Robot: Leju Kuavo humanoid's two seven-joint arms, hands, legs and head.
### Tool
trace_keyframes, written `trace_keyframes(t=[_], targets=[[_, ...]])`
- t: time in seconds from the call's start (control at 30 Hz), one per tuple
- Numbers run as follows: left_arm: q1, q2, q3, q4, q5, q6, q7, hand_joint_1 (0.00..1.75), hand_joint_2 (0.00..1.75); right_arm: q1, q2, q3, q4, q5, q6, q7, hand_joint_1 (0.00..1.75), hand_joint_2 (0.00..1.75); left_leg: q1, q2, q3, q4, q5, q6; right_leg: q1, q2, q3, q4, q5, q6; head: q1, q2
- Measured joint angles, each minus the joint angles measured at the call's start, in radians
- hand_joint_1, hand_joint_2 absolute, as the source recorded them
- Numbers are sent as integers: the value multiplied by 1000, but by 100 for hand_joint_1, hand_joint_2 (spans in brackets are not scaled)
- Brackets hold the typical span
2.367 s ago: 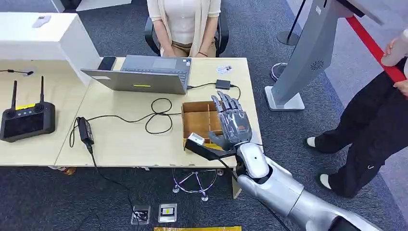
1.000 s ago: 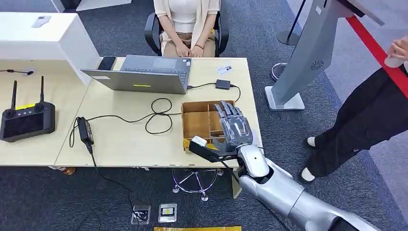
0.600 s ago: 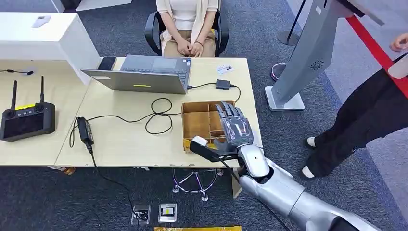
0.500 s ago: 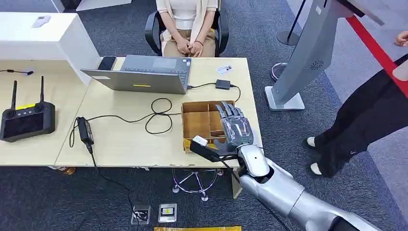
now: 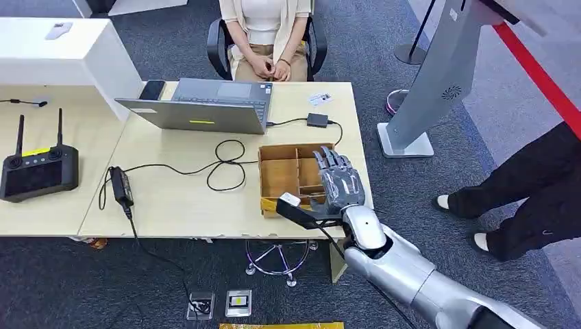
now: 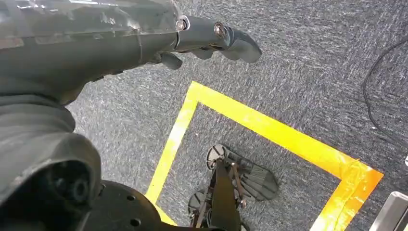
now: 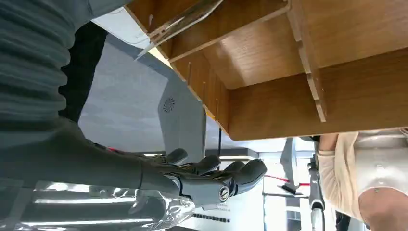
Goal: Pass the card to the sensor for recognition and then transmit it.
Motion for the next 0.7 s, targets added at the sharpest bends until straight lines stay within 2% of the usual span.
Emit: trace_keyframes(t=[0.7], targets=[[-1,3,0,0,-26,-15,3,0,0,0,-17,0,19,-2,-2,16,0,175,0,0,0,0,0,0,0,0,0,0,0,0,0,0]])
